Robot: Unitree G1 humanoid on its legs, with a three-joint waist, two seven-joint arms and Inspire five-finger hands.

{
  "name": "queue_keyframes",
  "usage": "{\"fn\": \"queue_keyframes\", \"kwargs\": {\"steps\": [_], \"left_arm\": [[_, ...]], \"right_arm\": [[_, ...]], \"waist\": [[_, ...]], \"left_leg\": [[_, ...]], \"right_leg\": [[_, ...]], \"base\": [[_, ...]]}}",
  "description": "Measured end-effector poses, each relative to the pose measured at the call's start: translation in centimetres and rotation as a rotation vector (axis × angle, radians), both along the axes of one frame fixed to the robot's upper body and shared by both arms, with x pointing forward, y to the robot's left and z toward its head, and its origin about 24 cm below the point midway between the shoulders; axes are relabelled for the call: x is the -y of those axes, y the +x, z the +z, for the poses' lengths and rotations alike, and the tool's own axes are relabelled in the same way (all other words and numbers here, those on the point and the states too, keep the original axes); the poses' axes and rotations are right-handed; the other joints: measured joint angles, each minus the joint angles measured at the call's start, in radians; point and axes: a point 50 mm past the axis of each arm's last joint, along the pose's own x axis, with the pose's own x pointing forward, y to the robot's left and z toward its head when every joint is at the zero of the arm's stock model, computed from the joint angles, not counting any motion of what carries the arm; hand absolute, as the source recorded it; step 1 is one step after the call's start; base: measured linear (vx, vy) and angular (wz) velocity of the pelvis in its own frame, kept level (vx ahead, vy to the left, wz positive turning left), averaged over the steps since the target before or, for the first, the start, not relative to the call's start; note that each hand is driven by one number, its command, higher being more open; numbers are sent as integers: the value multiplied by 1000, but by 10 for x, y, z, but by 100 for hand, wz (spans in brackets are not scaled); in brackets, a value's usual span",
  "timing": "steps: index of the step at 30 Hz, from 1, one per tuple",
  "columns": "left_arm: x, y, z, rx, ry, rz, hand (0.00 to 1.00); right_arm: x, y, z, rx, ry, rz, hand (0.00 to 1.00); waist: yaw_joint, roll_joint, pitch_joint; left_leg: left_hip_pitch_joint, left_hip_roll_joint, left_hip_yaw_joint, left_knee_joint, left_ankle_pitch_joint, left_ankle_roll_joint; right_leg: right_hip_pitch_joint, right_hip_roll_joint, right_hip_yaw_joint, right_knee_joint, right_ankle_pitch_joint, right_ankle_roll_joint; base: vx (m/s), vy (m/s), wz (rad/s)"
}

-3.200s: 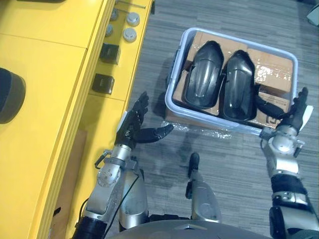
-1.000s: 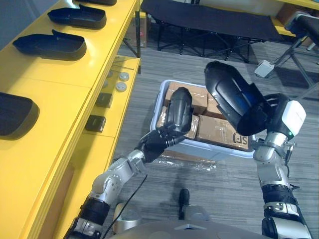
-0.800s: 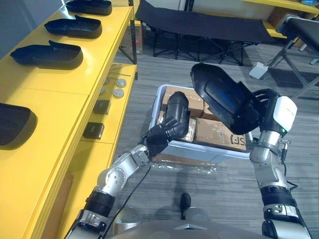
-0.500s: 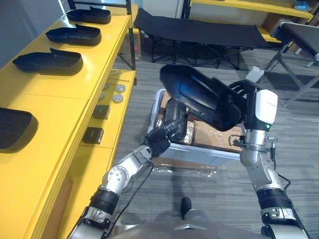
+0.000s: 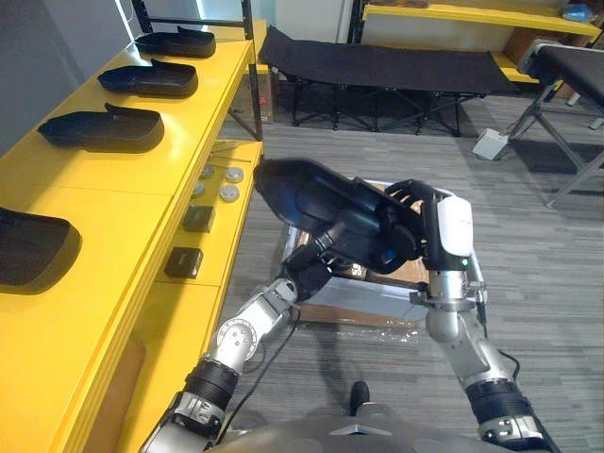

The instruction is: Walk over and take three plastic housings, then place them on the shelf

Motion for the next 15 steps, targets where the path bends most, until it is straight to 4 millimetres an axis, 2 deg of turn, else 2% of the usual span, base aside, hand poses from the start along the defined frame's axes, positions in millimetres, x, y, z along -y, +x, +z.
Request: {"fn": "queue_keyframes", "kwargs": {"steps": [4,5,11,15], "left_arm": [[-4,4,5,2,-104,87,100],[-6,5,6,1,-128,111,0],[-9,7,9,13,-146,146,0],[-6,5,9,58,-103,98,0]], "right_arm": [[-9,-7,-9,-39,39,24,0],[-11,-7,-10,-41,67,22,0],[-20,-9,-12,-45,123,27,0],[-19,-12,-15,-51,158,13,0]], "waist": [[-1,9,-7],[-1,10,-8],[0,9,-9],[1,6,-11]], "left_leg": [[0,-8,-1,-1,2,3],[0,-9,-1,-2,3,4],[-2,-12,-6,-6,7,5],[-1,-12,-11,-15,14,4]], "right_leg": [[0,-8,-2,-1,2,2],[0,-9,-2,-1,2,3],[0,-12,-8,-1,2,4],[0,-13,-13,-1,2,4]], "base": [[-5,8,0],[0,0,0],[-23,14,1],[-15,6,4]]}}
